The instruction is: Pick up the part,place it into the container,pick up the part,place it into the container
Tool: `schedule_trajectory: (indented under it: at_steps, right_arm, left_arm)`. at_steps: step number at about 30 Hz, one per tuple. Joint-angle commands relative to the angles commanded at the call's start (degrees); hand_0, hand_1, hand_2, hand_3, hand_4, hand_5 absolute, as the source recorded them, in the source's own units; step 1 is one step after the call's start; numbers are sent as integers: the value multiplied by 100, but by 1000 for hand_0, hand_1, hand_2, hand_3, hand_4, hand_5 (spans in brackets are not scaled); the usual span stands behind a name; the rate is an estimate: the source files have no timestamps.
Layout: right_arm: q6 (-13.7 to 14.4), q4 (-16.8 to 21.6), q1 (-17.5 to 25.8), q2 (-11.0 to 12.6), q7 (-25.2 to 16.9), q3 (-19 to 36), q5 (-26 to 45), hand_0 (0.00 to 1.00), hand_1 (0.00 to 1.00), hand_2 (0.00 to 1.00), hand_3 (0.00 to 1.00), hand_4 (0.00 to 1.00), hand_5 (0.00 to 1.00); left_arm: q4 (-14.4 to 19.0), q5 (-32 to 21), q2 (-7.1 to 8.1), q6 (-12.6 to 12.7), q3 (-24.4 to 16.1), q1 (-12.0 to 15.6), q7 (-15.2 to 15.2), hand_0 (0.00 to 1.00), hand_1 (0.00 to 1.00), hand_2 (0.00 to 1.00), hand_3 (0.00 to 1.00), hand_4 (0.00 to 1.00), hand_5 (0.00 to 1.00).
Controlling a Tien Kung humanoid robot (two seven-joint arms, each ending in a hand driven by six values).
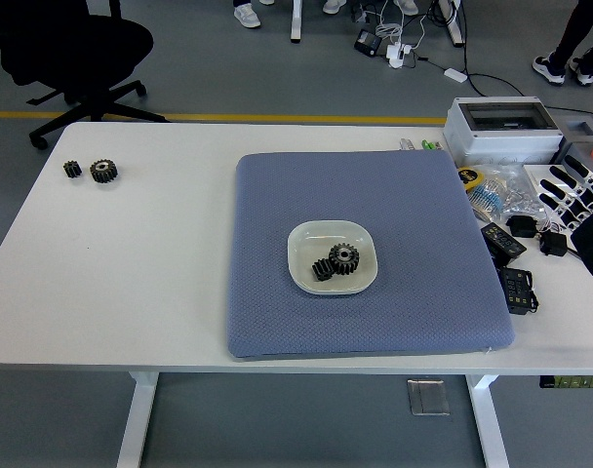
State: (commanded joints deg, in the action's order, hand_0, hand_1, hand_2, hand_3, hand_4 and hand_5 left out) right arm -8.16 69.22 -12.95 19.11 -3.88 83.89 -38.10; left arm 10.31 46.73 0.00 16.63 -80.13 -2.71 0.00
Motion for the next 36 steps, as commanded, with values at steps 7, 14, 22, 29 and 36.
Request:
schedule_trajectory:
  at_steps: [7,14,22,29,36]
  right_arm:
    - [-1,-9,-7,-10,4,-34,28,947,843,863,873,998,998]
    - [1,-7,9,-18,1,-44,38,946,843,863,872,998,998]
    - [-6,9,-4,-4,-4,-30,49,946,843,863,872,998,998]
    - [-6,10,-18,2,-12,-20,51,945,843,861,871,998,998]
    - [2,0,-16,4,-31,-36,54,942,841,857,866,998,998]
  left_arm:
    - [0,-22,0,8,21,-6,6,688,699,776,670,766,662]
    - [0,-47,0,14,45,7,6,688,697,776,669,764,662]
    - [0,-40,0,6,40,-1,1,688,696,775,667,764,662]
    - [0,-19,0,-1,34,-17,-1,688,696,775,667,765,662]
    - [0,-20,0,-1,39,-30,2,688,697,776,667,764,661]
